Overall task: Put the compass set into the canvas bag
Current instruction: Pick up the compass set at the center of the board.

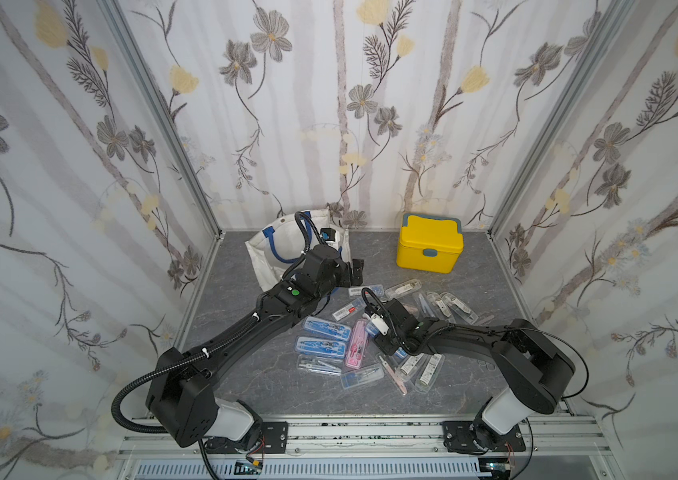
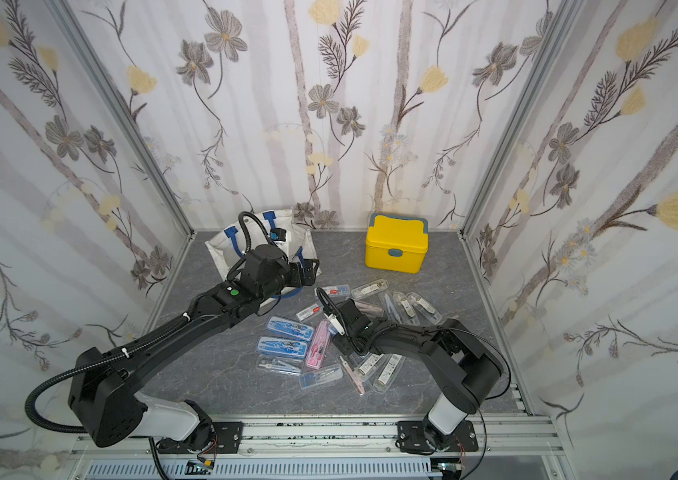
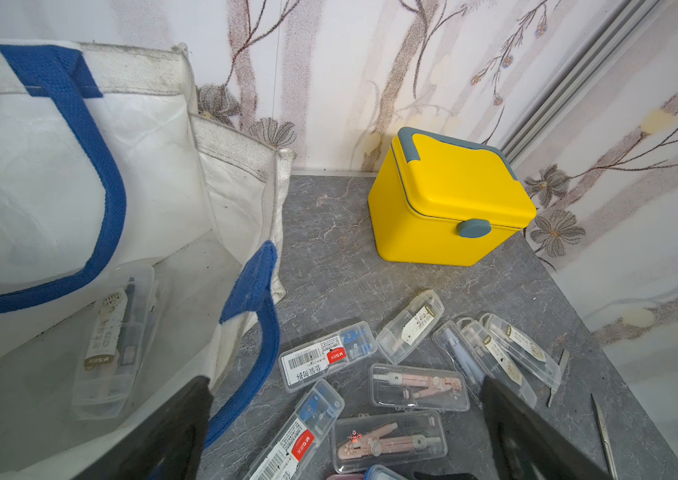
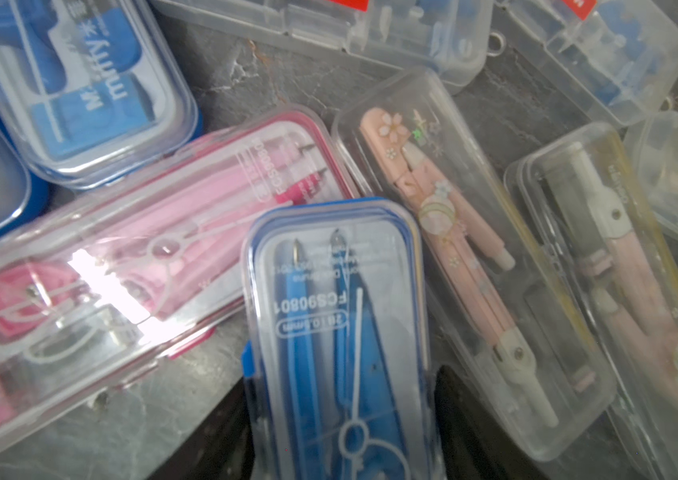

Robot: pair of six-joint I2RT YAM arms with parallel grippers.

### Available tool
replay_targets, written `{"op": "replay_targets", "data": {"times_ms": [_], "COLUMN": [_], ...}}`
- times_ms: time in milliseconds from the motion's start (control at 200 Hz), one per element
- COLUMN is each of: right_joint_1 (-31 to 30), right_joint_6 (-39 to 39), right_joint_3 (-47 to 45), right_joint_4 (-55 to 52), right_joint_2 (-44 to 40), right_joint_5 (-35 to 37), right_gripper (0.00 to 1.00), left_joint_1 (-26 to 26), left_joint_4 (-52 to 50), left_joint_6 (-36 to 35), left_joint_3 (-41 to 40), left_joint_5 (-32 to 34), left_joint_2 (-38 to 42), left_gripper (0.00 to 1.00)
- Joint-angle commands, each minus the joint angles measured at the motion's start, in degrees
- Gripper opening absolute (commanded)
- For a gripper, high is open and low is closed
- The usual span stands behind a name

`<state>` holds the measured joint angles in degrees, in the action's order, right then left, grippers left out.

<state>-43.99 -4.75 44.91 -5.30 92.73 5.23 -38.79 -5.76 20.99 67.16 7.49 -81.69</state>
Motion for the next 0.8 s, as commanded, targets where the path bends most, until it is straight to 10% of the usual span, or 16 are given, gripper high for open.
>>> {"op": "replay_targets", "data": {"times_ms": [0,280,794], "right_joint_1": [1.34,2.54,5.04], "right_joint_6": [-0.48,-2.87,-2.85], "right_joint_3": [-0.65,-1.31,-6.23], "right_joint_4": [-0.85,-0.11,16.63], "right_joint_2": [-0.9,-0.92,-15.28], "right_joint_5": [-2.41,-4.07,0.87], "right_gripper": [0.63,0.44,0.44], "left_joint_1": [-0.02,-0.04,-1.13], "left_joint_4": [0.91,0.87,-1.86], "left_joint_6": [0.65,0.79,4.02], "left_joint_3": [0.73,1.55,6.58], "left_joint_5": [0.95,0.38,-4.91], "left_joint_2": [-0.53,-1.51,-5.23], "left_gripper": [1.0,1.0,1.0]}}
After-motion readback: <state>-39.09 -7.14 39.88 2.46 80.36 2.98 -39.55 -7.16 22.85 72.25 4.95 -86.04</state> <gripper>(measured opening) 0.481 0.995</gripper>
